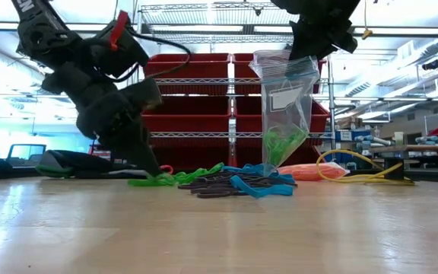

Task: Sort rubber bands
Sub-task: Put the green rubber band into the transparent zip bag

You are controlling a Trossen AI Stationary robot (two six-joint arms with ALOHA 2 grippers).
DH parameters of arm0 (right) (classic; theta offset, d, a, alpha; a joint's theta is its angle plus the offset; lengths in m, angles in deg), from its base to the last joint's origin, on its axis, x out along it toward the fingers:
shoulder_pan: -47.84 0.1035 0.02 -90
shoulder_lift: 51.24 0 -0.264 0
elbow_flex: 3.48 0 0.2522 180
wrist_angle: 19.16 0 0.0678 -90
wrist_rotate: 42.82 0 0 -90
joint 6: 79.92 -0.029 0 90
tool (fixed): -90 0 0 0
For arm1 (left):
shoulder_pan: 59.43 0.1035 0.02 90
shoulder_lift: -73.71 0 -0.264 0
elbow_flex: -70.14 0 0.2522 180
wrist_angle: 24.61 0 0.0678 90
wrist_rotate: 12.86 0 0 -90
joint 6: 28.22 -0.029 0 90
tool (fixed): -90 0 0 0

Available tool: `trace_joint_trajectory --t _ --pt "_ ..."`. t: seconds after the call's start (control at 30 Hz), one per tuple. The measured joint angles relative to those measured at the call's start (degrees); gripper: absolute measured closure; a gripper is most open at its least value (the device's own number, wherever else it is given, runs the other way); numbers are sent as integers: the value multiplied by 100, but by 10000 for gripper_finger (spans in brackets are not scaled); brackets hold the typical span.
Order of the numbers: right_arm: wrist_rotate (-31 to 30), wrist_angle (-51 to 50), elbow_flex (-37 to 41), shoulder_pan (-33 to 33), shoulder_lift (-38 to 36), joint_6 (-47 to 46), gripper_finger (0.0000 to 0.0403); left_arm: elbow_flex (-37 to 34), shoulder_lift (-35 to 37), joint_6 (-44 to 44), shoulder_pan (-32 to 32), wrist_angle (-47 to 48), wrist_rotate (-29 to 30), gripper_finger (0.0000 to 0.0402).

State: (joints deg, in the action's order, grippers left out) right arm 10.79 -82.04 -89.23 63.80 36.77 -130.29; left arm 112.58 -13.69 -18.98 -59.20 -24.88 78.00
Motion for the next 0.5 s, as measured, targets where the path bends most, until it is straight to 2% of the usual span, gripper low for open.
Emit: trace_joint_trajectory --t 0.2,0.3,0.4,0.5 --pt "-3 24 0 0 0 33 403 1 -233 -60 -2 -213 35 278" --pt "-4 27 0 0 0 49 403 1 -236 -153 -2 -263 -43 317" --pt "-4 24 0 0 0 50 403 1 -201 -215 -2 -297 -96 376" --pt "-4 24 0 0 0 52 403 76 -201 -260 -2 -263 -155 393"
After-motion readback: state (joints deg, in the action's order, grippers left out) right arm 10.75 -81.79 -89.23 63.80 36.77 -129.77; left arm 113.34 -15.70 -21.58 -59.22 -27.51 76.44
